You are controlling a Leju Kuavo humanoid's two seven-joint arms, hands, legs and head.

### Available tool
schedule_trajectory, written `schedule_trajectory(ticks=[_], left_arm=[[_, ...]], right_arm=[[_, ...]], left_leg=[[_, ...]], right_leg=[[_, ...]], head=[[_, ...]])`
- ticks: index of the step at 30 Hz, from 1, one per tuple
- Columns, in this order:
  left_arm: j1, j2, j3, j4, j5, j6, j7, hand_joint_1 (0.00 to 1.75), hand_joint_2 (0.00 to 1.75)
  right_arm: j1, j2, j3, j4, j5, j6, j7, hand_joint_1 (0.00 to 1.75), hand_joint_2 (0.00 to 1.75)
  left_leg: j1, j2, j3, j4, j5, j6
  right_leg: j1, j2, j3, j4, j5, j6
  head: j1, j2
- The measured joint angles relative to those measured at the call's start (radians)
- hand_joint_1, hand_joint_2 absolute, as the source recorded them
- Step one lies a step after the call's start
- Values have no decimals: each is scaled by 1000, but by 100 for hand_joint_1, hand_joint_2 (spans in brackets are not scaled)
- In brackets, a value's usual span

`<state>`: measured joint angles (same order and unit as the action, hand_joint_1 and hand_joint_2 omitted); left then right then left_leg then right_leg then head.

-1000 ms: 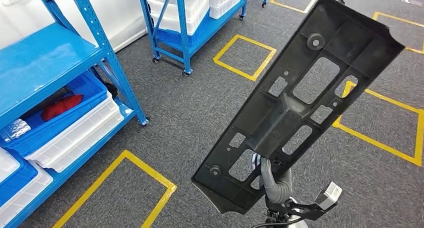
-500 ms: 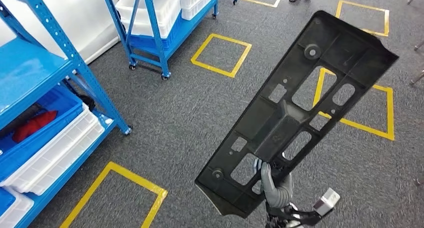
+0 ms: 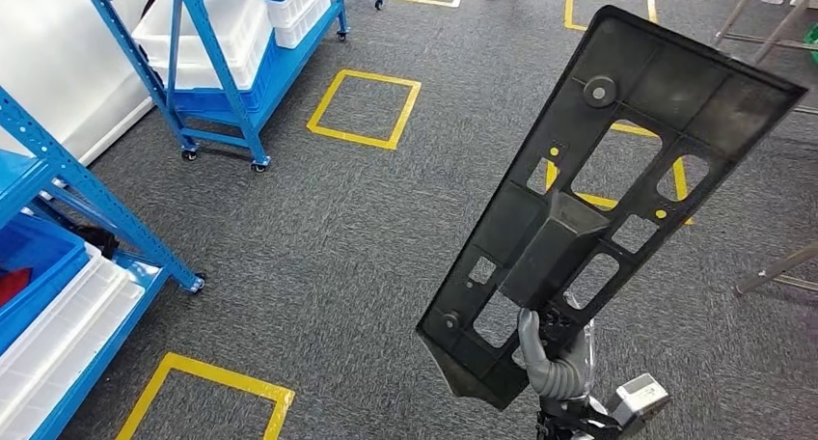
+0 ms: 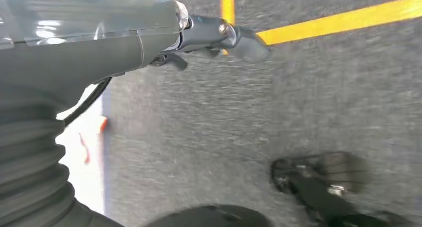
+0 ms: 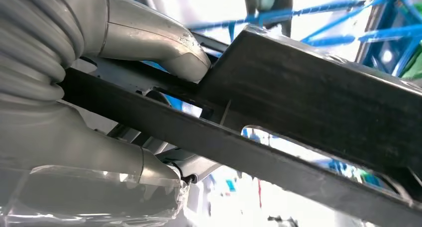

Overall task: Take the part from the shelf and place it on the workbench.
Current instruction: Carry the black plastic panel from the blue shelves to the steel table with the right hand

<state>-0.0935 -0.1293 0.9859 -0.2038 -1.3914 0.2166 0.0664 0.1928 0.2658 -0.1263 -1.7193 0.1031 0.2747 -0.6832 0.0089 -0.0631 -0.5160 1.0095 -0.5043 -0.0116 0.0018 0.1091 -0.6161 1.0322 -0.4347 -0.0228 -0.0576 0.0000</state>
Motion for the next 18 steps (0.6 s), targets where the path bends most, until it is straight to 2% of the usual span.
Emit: schedule_trajectory(ticks=[1, 2, 4, 6, 7, 8, 9, 10, 11, 13, 14, 15, 17, 18], left_arm=[[2, -1, 1, 0, 0, 0, -1, 0, 175], [3, -3, 1, 0, 0, 0, -3, 0, 175], [6, -5, 1, 0, 0, 2, -17, 0, 175], [9, -7, 2, 0, 0, 5, -35, 0, 175], [11, -7, 2, 0, 0, 6, -40, 0, 175], [13, -7, 2, 0, 0, 7, -42, 0, 175], [14, -7, 2, 0, -1, 7, -43, 0, 175], [14, -7, 2, 0, -1, 7, -44, 0, 175], [14, -8, 2, 0, -1, 7, -45, 0, 175], [13, -8, 2, 0, -1, 7, -47, 0, 175], [12, -8, 2, 0, -1, 7, -48, 0, 175], [12, -8, 2, 0, -2, 7, -47, 0, 175], [9, -8, 2, 0, -5, 6, -40, 0, 175], [9, -8, 2, 0, -7, 5, -36, 0, 175]], right_arm=[[5, -1, -8, -14, 8, -6, 0, 175, 175], [10, -1, -16, -27, 18, -15, 2, 175, 175], [14, -3, -31, -46, 59, -54, 8, 175, 175], [17, -6, -46, -56, 120, -113, 22, 175, 175], [20, -7, -55, -58, 146, -139, 27, 175, 175], [24, -10, -64, -58, 164, -159, 31, 175, 175], [28, -12, -72, -58, 175, -173, 32, 175, 175], [31, -14, -79, -59, 180, -181, 33, 175, 175], [33, -16, -85, -59, 183, -184, 33, 175, 175], [33, -17, -91, -61, 186, -186, 33, 175, 175], [33, -18, -93, -62, 188, -188, 33, 175, 175], [34, -19, -94, -63, 193, -195, 33, 175, 175], [36, -21, -99, -65, 212, -223, 31, 175, 175], [38, -22, -101, -66, 226, -246, 27, 175, 175]], left_leg=[[0, 7, 3, -7, 1, 4], [1, 17, 5, -13, 6, 10], [4, 38, 10, -29, 17, 23], [3, 61, 12, -34, 20, 28], [3, 74, 12, -34, 19, 28], [2, 86, 12, -34, 18, 28], [2, 97, 13, -33, 17, 27], [2, 108, 15, -33, 15, 24], [2, 118, 19, -33, 12, 21], [-3, 134, 26, -33, 4, 11], [-6, 141, 29, -32, 1, 6], [-8, 148, 31, -33, -2, 1], [-6, 158, 37, -32, -9, -9], [-4, 149, 34, -18, -22, -14]], right_leg=[[-1, 10, -4, -2, 4, 7], [-3, 7, -6, -1, 3, 12], [-5, -34, -31, 46, -27, 20], [-11, -86, -90, 168, -87, 31], [-14, -97, -121, 230, -111, 37], [-16, -102, -139, 267, -119, 42], [-18, -105, -137, 266, -109, 46], [-19, -110, -113, 223, -82, 47], [-18, -125, -70, 148, -49, 46], [-11, -161, 0, 21, -12, 36], [-7, -171, 15, -8, -9, 29], [-3, -169, 16, -12, -13, 22], [-3, -150, 16, -16, -13, 10], [-5, -140, 18, -18, -12, 3]], head=[[0, 0], [0, 0], [0, 0], [0, 0], [0, 0], [0, 0], [0, 0], [0, 0], [0, 0], [0, 0], [0, 0], [0, 0], [0, 0], [0, 0]])
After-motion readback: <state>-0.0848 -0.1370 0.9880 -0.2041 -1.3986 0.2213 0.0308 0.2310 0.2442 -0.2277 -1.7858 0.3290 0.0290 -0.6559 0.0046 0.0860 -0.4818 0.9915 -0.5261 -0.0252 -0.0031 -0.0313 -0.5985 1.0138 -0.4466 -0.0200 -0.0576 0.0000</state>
